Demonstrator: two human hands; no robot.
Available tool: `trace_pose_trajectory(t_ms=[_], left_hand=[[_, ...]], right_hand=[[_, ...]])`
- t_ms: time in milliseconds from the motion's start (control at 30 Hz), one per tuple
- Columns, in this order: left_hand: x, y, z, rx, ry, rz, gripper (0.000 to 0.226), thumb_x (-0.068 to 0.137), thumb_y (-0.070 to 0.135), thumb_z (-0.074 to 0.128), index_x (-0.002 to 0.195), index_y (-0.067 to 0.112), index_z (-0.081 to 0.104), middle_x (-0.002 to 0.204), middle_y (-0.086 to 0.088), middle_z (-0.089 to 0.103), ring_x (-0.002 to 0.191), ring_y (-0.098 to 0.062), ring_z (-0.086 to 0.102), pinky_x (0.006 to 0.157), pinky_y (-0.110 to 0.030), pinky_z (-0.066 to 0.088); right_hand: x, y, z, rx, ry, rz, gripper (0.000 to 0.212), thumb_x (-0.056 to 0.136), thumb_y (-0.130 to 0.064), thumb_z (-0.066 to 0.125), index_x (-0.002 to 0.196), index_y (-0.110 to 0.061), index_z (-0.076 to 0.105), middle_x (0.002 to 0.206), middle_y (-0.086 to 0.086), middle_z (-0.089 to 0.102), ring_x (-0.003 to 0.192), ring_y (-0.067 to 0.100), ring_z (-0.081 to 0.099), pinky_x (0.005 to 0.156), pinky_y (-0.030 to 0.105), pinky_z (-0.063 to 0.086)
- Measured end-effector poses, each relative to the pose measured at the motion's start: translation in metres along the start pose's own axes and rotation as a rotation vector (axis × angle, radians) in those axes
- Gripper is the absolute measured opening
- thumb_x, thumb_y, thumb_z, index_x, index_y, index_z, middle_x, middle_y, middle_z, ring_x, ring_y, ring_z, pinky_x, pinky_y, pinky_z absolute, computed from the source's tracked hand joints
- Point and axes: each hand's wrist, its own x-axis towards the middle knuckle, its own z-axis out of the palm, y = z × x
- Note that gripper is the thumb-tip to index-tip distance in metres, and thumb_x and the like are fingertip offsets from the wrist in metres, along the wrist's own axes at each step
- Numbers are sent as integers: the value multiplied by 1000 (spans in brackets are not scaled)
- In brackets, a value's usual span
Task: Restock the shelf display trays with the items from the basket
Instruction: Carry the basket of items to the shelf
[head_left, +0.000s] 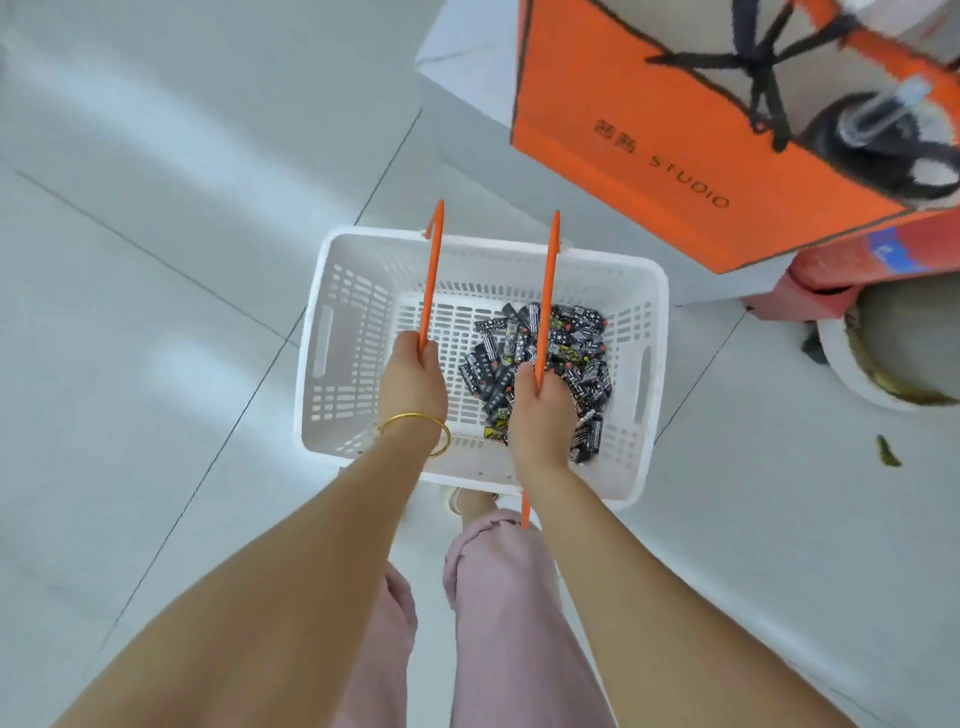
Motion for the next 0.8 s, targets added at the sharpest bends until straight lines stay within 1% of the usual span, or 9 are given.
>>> trace_pose_trajectory(t_ms=[67,133,233,333,433,533,633,700,800], left_hand=[[-13,-17,-37,-114,52,-66,21,97,16,37,77,14,40,63,-1,38,59,-21,37,60,-36,34],[-30,-36,-75,-205,115,-131,26,98,16,37,72,19,37,64,-2,39,62,-21,40,58,-36,35],[-61,-72,-123,-297,197,-227,27,98,18,37,72,22,37,65,-2,42,63,-22,43,59,-36,38],[-84,-107,-169,-412,272,-298,20,98,20,37,79,16,40,66,-3,42,66,-22,43,61,-35,37],[-108,-161,-236,-517,358,-391,15,98,18,36,87,9,43,69,-4,44,69,-23,45,63,-34,38],[-130,-223,-305,-626,430,-461,15,98,17,35,90,8,43,76,-11,47,71,-22,44,64,-33,37],[-156,-289,-370,-736,523,-516,15,98,17,36,91,7,43,80,-12,47,73,-23,45,67,-33,38],[-171,-331,-411,-817,590,-544,14,98,16,36,90,8,44,76,-8,46,73,-23,46,68,-33,39],[-197,-391,-474,-935,724,-596,19,97,16,37,79,14,41,68,-2,41,71,-24,43,66,-34,37]], right_hand=[[-32,-12,10,-76,-62,-47,38,100,-30,39,68,-10,39,58,-1,40,49,12,35,40,19,27],[-64,-23,23,-165,-145,-77,39,100,-32,37,66,-13,38,59,-1,41,49,13,36,45,27,26],[-115,-32,50,-297,-232,-144,39,100,-34,37,64,-18,37,59,-3,41,50,13,36,47,29,24],[-161,-41,85,-410,-311,-249,39,100,-33,36,65,-17,37,59,-2,41,50,13,36,46,28,24],[-225,-45,137,-563,-375,-366,38,100,-32,35,66,-16,37,61,-1,42,53,16,38,48,29,27],[-288,-46,197,-677,-432,-472,37,100,-33,35,67,-17,40,64,-2,44,56,17,41,55,31,34],[-359,-42,263,-782,-480,-572,33,100,-32,35,79,-10,49,66,-1,48,60,20,46,58,31,34],[-407,-35,307,-830,-527,-644,34,100,-33,35,83,-9,50,68,1,50,64,23,48,58,32,36],[-482,-23,374,-879,-632,-750,33,100,-33,35,82,-9,49,68,2,49,65,25,48,60,32,37]])
